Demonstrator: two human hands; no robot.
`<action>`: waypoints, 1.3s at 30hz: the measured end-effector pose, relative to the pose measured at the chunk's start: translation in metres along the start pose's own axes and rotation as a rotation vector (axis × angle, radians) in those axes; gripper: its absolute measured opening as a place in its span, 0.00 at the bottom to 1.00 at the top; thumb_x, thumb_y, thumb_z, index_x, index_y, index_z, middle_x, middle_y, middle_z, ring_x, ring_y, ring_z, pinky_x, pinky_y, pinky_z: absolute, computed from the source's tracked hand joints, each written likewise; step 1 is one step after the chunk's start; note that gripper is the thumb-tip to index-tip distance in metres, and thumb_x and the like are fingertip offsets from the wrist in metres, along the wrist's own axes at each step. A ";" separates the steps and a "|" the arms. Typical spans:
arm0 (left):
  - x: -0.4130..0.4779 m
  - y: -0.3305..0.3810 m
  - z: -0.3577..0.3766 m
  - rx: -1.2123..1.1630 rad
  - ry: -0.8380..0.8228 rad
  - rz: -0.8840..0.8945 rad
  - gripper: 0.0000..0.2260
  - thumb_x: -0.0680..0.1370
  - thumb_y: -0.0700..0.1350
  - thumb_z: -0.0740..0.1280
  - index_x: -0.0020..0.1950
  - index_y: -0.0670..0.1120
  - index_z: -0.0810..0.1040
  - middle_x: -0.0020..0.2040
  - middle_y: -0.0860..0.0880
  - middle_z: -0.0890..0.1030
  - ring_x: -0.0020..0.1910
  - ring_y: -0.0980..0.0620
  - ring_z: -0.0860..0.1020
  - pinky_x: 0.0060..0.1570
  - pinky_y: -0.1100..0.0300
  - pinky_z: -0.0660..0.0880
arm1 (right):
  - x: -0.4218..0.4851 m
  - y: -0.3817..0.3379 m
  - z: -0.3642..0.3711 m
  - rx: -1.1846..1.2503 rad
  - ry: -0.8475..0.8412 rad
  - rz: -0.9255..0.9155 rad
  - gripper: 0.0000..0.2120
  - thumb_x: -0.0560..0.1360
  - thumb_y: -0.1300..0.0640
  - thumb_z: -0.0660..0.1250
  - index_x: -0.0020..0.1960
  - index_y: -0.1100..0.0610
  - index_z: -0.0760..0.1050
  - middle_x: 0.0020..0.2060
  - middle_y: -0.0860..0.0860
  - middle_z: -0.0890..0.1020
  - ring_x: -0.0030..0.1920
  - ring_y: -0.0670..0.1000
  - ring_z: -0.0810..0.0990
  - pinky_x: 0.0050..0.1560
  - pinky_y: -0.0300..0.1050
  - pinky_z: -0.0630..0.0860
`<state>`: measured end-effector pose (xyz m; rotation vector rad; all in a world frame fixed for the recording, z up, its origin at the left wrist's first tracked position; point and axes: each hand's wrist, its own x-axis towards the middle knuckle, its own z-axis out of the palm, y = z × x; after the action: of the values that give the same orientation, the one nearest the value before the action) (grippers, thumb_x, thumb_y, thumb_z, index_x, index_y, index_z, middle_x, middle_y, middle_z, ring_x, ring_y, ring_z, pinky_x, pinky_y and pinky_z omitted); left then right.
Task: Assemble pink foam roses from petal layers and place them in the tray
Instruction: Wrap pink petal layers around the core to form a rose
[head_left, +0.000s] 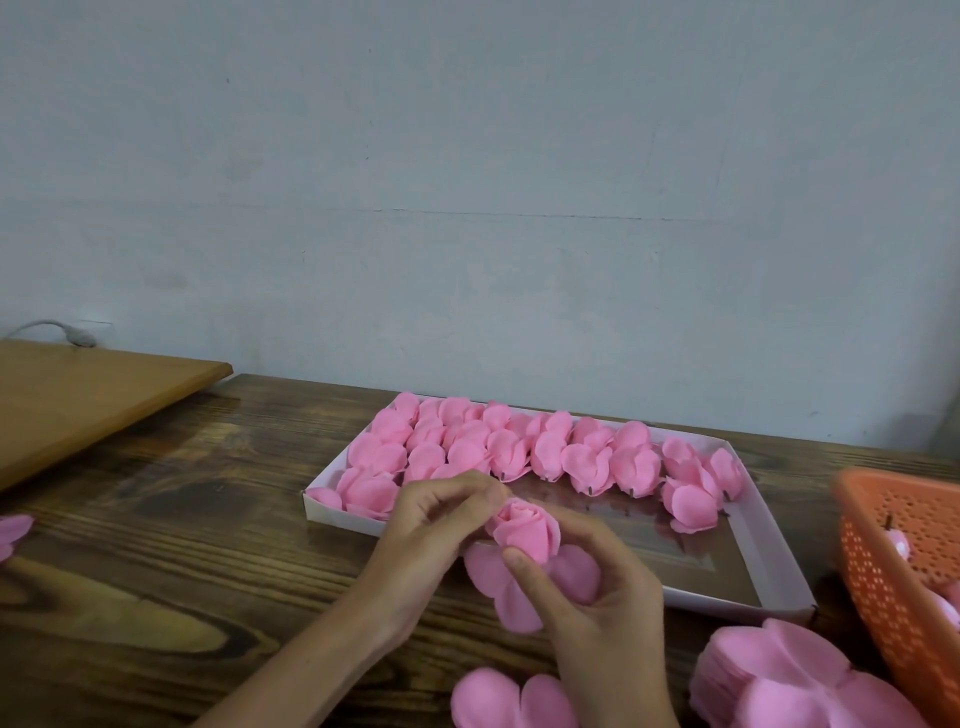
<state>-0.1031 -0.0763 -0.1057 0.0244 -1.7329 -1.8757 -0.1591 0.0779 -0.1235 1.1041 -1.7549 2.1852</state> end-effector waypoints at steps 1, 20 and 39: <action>0.000 0.001 0.000 -0.005 0.001 -0.011 0.17 0.77 0.55 0.72 0.51 0.42 0.88 0.51 0.42 0.86 0.53 0.45 0.83 0.55 0.52 0.80 | 0.000 -0.001 0.000 0.002 0.003 0.008 0.21 0.67 0.66 0.81 0.51 0.44 0.86 0.48 0.44 0.88 0.53 0.47 0.86 0.55 0.39 0.80; 0.000 -0.001 -0.007 0.116 0.019 -0.203 0.14 0.70 0.50 0.82 0.52 0.45 0.89 0.47 0.40 0.88 0.43 0.44 0.85 0.45 0.57 0.82 | 0.003 0.010 0.000 0.077 0.119 0.052 0.19 0.69 0.67 0.79 0.51 0.46 0.82 0.48 0.49 0.88 0.52 0.49 0.87 0.52 0.39 0.81; -0.001 -0.004 0.004 -0.020 0.151 -0.155 0.16 0.65 0.52 0.82 0.46 0.43 0.89 0.44 0.41 0.87 0.44 0.49 0.84 0.43 0.58 0.82 | -0.004 0.007 0.002 0.033 -0.044 0.058 0.19 0.71 0.66 0.80 0.54 0.46 0.83 0.48 0.49 0.89 0.53 0.54 0.88 0.55 0.65 0.81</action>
<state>-0.1050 -0.0727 -0.1090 0.2932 -1.6498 -1.9471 -0.1592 0.0749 -0.1316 1.1303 -1.7970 2.2485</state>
